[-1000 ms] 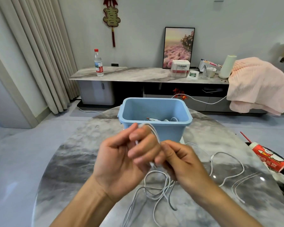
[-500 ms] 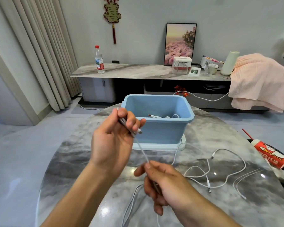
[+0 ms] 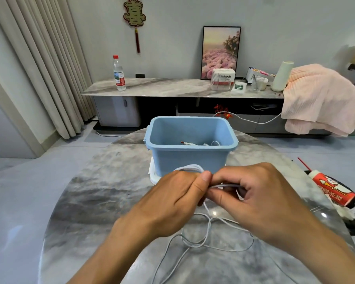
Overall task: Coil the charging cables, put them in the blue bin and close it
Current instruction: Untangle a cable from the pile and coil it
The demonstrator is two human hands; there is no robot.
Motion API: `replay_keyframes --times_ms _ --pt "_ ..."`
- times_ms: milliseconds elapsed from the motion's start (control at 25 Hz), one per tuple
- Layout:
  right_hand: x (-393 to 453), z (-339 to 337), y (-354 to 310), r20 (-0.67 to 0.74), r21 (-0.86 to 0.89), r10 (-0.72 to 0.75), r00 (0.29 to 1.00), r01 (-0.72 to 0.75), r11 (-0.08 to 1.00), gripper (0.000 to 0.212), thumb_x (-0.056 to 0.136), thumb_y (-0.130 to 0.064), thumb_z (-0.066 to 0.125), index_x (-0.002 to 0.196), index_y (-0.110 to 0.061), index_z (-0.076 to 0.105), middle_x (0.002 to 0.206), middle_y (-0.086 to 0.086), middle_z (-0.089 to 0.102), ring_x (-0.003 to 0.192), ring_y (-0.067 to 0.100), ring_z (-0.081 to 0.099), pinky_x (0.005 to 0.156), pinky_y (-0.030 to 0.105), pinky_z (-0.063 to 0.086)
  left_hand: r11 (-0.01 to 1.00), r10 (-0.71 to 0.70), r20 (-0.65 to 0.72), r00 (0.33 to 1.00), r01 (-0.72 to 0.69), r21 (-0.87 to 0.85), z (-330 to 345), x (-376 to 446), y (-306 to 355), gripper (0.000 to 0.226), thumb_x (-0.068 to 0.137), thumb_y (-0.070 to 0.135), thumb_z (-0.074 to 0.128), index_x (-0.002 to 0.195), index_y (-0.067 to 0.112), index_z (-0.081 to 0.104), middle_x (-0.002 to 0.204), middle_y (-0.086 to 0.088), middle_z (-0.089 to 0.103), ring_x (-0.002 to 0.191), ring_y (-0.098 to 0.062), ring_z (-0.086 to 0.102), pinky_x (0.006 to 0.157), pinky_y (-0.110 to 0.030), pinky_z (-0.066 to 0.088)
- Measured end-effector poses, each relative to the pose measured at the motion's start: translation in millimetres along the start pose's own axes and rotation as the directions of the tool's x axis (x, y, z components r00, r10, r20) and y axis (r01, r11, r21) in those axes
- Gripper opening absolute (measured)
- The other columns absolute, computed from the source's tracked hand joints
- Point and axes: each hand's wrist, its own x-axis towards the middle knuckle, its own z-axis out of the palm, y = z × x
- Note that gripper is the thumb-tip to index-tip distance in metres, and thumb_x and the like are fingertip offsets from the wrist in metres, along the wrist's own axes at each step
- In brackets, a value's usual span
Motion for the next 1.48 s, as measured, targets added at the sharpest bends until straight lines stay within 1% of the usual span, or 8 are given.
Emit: replay_keyframes --times_ms 200,440,800,960,1040,1160,1280,1480 --pt "7 -5 21 -0.125 0.248 -0.005 0.992 0.036 0.968 0.026 0.072 -0.041 0.081 0.070 -0.020 0.066 0.055 -0.003 0.059 0.047 0.011 0.045 0.046 0.024 0.036 0.770 -0.137 0.135 0.981 0.192 -0.608 4 0 8 0.046 0.093 0.046 0.042 0.056 0.023 0.027 0.052 0.009 0.022 0.048 -0.014 0.019 0.049 -0.024 0.022" --pt "11 39 32 0.026 0.761 0.156 0.987 -0.120 0.637 0.015 0.089 -0.025 0.061 0.075 -0.021 0.062 0.053 -0.012 0.040 0.045 0.002 0.030 0.044 0.010 0.027 0.261 -0.123 0.250 0.961 0.274 -0.926 -1 -3 12 0.040 0.091 0.040 0.037 0.057 0.021 0.037 0.045 0.006 0.019 0.042 -0.015 0.013 0.054 -0.032 0.034" --pt "-1 79 10 -0.045 0.526 0.363 0.931 -0.287 0.801 0.029 0.094 -0.052 0.045 0.086 -0.024 0.050 0.059 0.005 0.053 0.053 0.013 0.039 0.053 0.037 0.033 -0.263 -0.181 0.064 0.981 0.015 -0.965 -11 -4 3 0.038 0.096 0.032 0.030 0.062 0.019 0.043 0.050 0.005 0.022 0.045 -0.013 0.021 0.061 -0.028 0.042" --pt "-12 97 -7 0.119 0.379 0.353 0.928 -0.371 0.848 0.014 0.102 -0.036 0.044 0.092 -0.028 0.049 0.063 -0.015 0.053 0.060 0.004 0.045 0.063 0.032 0.039 -0.013 -0.393 -0.118 0.912 -0.134 -0.991 -18 0 -6 0.031 0.099 0.024 0.030 0.071 0.018 0.043 0.060 0.002 0.033 0.054 -0.015 0.033 0.078 -0.032 0.043" --pt "-10 91 -14 0.192 0.272 0.333 0.923 -0.376 0.886 0.005 0.101 -0.034 0.044 0.102 -0.034 0.049 0.073 -0.015 0.057 0.068 0.005 0.048 0.068 0.030 0.041 0.428 -0.350 -0.226 0.909 -0.060 -0.902 -16 1 -10 0.030 0.098 0.025 0.034 0.072 0.015 0.045 0.061 -0.002 0.040 0.058 -0.019 0.037 0.076 -0.034 0.042" --pt "-4 61 -15 0.219 0.087 0.287 0.933 -0.311 0.946 0.010 0.097 -0.030 0.048 0.101 -0.030 0.057 0.081 -0.015 0.061 0.075 0.008 0.054 0.073 0.031 0.046 0.988 -0.002 -0.202 0.979 -0.030 -0.155 -4 -2 -19 0.036 0.101 0.035 0.033 0.075 0.014 0.047 0.068 0.004 0.047 0.065 -0.017 0.045 0.064 -0.034 0.040" --pt "-1 27 -8 0.126 -0.038 0.224 0.966 -0.221 0.974 0.025 0.094 -0.035 0.056 0.074 -0.020 0.055 0.059 -0.011 0.052 0.059 0.010 0.050 0.059 0.035 0.043 0.987 0.077 -0.134 0.988 -0.056 0.154 -1 -2 -20 0.042 0.100 0.042 0.028 0.078 0.011 0.046 0.069 0.001 0.050 0.068 -0.020 0.046 0.062 -0.043 0.039" --pt "1 0 0 -0.021 -0.252 -0.007 1.000 0.002 0.968 0.029 0.081 -0.055 0.062 0.072 -0.027 0.063 0.053 -0.017 0.050 0.051 0.007 0.041 0.050 0.030 0.039 0.993 0.068 -0.079 0.995 -0.060 0.106 2 2 -14 0.044 0.098 0.045 0.027 0.068 0.016 0.042 0.062 0.004 0.046 0.062 -0.022 0.045 0.058 -0.044 0.038"
